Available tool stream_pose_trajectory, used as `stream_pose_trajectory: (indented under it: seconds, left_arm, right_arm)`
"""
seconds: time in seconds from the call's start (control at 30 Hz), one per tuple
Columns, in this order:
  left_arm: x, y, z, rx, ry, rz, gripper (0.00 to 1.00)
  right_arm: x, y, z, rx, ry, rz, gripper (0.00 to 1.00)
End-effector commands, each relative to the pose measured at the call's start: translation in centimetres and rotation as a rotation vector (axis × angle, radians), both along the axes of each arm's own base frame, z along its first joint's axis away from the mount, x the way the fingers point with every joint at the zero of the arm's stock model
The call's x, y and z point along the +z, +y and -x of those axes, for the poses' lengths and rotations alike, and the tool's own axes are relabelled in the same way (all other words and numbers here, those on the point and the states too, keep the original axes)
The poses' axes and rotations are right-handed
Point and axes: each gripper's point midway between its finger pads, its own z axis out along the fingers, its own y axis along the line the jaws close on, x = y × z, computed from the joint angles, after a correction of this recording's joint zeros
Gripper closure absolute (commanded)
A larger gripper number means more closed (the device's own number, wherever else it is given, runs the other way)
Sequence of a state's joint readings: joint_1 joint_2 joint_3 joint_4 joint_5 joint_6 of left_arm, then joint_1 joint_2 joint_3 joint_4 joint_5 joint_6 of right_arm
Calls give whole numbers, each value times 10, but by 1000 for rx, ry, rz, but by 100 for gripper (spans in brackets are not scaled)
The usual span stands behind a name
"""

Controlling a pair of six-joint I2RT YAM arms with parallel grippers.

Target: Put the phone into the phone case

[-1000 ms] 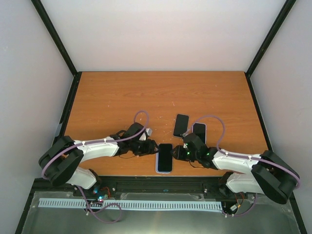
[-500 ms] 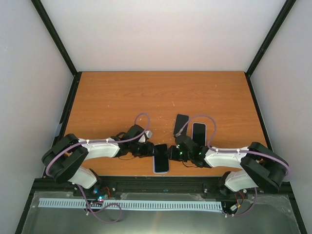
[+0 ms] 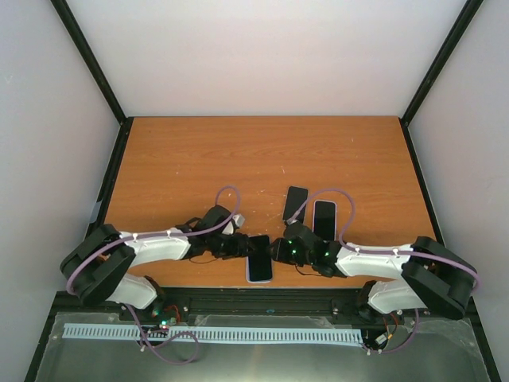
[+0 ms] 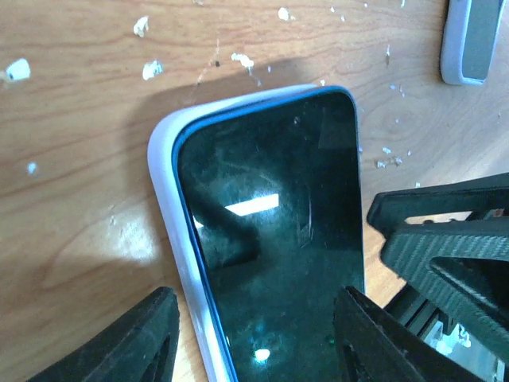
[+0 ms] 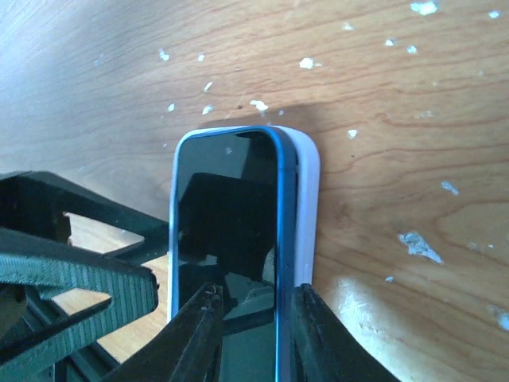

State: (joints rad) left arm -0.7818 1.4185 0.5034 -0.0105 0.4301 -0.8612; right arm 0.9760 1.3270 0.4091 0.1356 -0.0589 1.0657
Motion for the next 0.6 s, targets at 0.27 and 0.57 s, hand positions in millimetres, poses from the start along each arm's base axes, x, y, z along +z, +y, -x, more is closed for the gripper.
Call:
stream_pose_trajectory:
  seconds: [0.27,0.57]
  left_arm:
    - [-6,8,29,-41,83,37,45]
    - [-1,-5,35,-60,116,141,59]
  right_arm:
    - [-14,-4,34,84,71,66,77]
    - [-7,20,40,114,56,-17,86]
